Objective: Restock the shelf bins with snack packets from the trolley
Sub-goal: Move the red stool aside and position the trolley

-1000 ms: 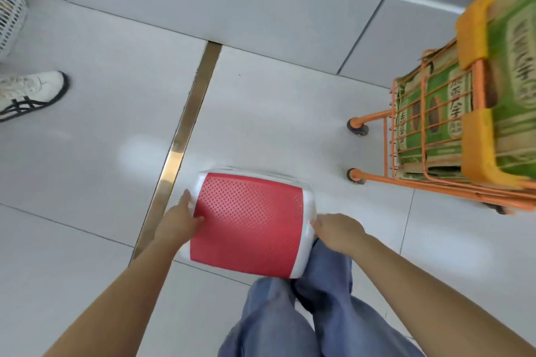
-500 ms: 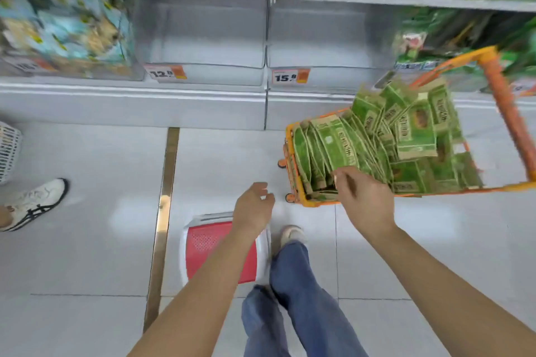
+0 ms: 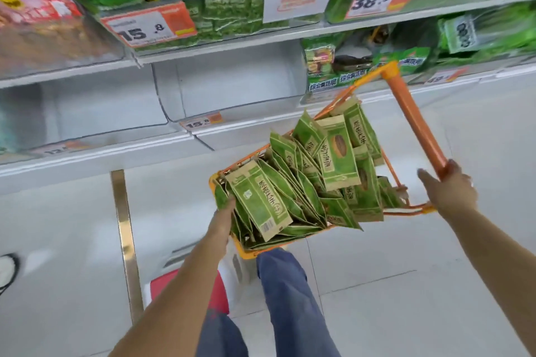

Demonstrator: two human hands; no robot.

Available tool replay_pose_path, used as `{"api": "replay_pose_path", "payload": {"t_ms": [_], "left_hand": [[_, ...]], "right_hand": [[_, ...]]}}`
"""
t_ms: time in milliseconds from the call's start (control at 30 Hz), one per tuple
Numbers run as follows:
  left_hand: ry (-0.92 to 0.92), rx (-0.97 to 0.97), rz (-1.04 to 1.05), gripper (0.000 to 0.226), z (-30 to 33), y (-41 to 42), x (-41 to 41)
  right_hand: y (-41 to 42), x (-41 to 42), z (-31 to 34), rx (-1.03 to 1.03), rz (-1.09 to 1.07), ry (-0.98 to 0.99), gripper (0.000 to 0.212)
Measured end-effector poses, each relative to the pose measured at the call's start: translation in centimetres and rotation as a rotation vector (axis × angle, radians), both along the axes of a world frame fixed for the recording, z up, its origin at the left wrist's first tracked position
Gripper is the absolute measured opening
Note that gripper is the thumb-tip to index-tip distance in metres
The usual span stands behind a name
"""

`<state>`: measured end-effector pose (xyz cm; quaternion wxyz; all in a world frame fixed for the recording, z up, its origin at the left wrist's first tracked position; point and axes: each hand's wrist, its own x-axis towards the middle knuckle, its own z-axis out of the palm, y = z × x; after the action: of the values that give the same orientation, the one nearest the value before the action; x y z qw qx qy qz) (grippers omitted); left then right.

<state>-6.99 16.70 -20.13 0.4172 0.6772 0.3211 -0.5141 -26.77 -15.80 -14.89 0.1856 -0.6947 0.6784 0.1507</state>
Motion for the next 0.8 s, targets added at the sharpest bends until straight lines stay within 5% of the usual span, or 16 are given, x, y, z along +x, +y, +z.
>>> {"api": "replay_pose_path", "payload": {"t_ms": [167,433,633,800], "left_hand": [[0.015,0.03,0.017,0.031,-0.6,0.9,2.2],[0.089,0.06,-0.006,0.044,-1.0,4.8,6.1],[0.034,0.015,-0.02,0.027,-1.0,9.2,9.2],[-0.008,-0.064,-0.067,0.016,-2.3,12.6,12.3]], "right_hand": [[1.6,1.1,-1.3,-0.128,-0.008,0.006,0.056],[6.0,3.4,-1.5,-0.189,0.008,0.069,0.059],[10.9,6.1,-1.8,-0.245,-0.004,0.14,0.057],[16.0,9.8,-2.9,-0.411,0.268,-0.045,0.064]]}}
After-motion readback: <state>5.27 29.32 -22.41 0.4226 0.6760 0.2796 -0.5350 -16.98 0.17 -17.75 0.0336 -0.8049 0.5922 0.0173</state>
